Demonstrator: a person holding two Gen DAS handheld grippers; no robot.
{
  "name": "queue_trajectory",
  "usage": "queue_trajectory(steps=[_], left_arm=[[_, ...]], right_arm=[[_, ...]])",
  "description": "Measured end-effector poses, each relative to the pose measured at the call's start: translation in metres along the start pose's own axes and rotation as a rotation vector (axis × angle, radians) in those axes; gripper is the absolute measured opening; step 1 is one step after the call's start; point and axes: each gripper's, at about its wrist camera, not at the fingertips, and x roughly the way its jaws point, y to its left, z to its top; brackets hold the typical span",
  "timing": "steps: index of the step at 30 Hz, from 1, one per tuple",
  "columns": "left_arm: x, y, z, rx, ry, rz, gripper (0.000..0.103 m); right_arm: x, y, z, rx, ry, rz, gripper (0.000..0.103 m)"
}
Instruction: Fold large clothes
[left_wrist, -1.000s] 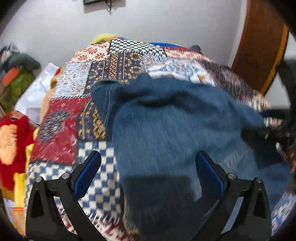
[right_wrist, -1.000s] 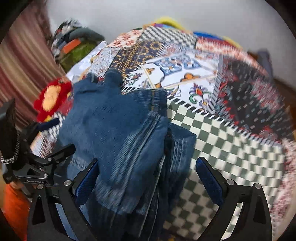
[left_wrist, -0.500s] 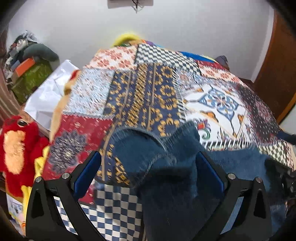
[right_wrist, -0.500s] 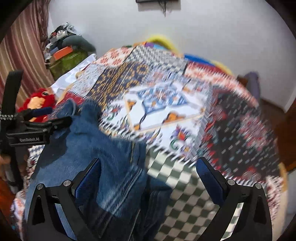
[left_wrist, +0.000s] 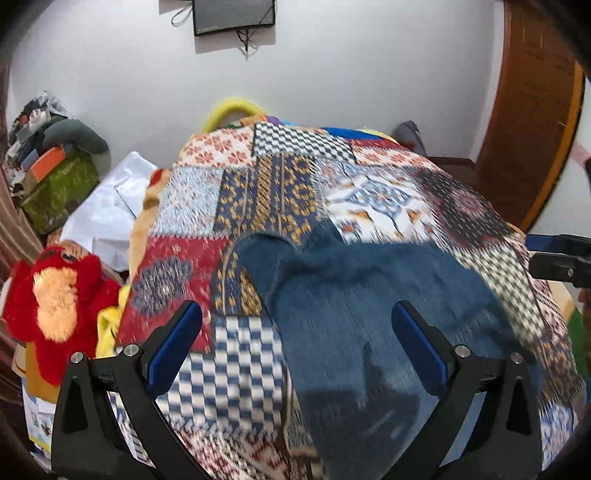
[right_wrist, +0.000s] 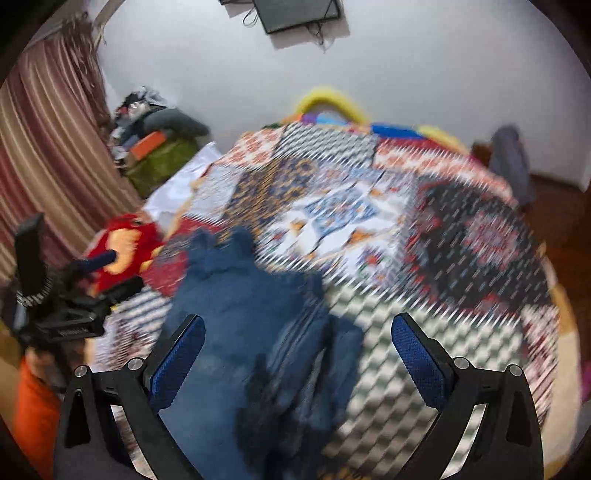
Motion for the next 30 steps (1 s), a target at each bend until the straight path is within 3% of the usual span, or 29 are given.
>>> queue_trajectory(steps=[3, 8, 12, 17, 19, 24, 30], left_arm=[[-0.001, 0.0, -0.021, -0.015, 0.034, -0.041, 0.103], [0.014, 0.006, -0.062, -0.111, 0.109, -0.079, 0.103], [0.033, 0.016, -0.09, -0.249, 0.175, -0.183, 0.103], [0.054, 0.037, -0.107, -0.443, 0.221, -0.356, 0.103], [0.066, 0.042, -0.108, -0.485, 0.245, -0.405, 0.103], [0.089, 0.039, -0.093, -0.468, 0.282, -0.445, 0.103], [0.11, 0.022, -0.073, -0.466, 0.292, -0.485, 0.103]], right_arm=[[0.005, 0.002, -0.018, 0.028, 0.066, 0.071, 0.101], [0.037, -0.004, -0.051, 0.063, 0.199, 0.091, 0.101], [0.065, -0.025, -0.078, 0.151, 0.287, 0.113, 0.101], [0.089, -0.05, -0.089, 0.267, 0.359, 0.256, 0.103], [0.095, -0.052, -0.087, 0.256, 0.381, 0.288, 0.103], [0.101, -0.047, -0.076, 0.181, 0.382, 0.304, 0.103], [0.114, -0.054, -0.064, 0.248, 0.357, 0.363, 0.102]])
